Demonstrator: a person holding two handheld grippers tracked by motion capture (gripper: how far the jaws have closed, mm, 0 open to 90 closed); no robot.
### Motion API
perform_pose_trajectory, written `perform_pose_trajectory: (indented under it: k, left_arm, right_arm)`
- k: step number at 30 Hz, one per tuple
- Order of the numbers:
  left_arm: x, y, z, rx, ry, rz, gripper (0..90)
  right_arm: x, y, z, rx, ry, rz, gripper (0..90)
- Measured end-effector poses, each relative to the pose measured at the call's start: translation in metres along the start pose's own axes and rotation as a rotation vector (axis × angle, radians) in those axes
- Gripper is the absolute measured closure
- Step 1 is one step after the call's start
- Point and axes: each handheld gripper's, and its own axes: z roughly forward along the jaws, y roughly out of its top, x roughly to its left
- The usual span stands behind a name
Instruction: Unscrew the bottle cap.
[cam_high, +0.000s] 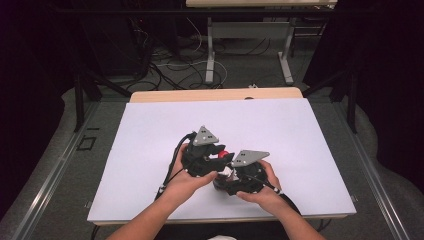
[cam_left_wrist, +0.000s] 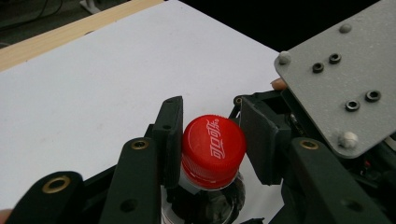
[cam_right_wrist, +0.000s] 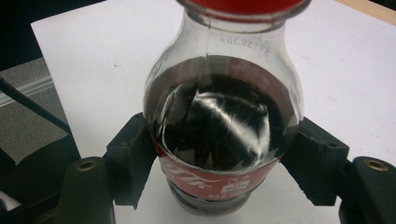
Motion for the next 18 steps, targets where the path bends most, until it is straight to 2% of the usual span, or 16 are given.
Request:
perform_pose_trajectory:
  k: [3, 5, 10, 14, 16, 18]
  left_arm:
    - [0.003, 0.003, -0.005, -0.004, -0.051, -0.004, 52.5]
    - [0.007, 0.006, -0.01, -0.006, -0.057, -0.005, 50.5]
    - [0.016, 0.009, -0.016, 0.04, -0.156, 0.071, 47.0]
    - [0.023, 0.006, -0.014, 0.065, -0.187, 0.11, 47.8]
    - [0.026, 0.005, -0.011, 0.048, -0.183, 0.122, 49.6]
    - [0.03, 0.004, -0.009, 0.049, -0.21, 0.134, 50.8]
  right_arm:
    - [-0.001, 0.001, -0.003, 0.004, 0.018, -0.004, 30.6]
    - [-0.002, 0.0, -0.002, -0.008, 0.013, -0.005, 30.6]
    - [-0.001, 0.001, -0.002, 0.007, 0.03, -0.006, 30.6]
    - [-0.001, 0.001, -0.002, -0.009, 0.037, -0.008, 30.6]
    - [0.0, 0.001, -0.002, -0.007, 0.043, -0.015, 30.6]
    - [0.001, 0.002, -0.003, 0.001, 0.047, -0.015, 30.6]
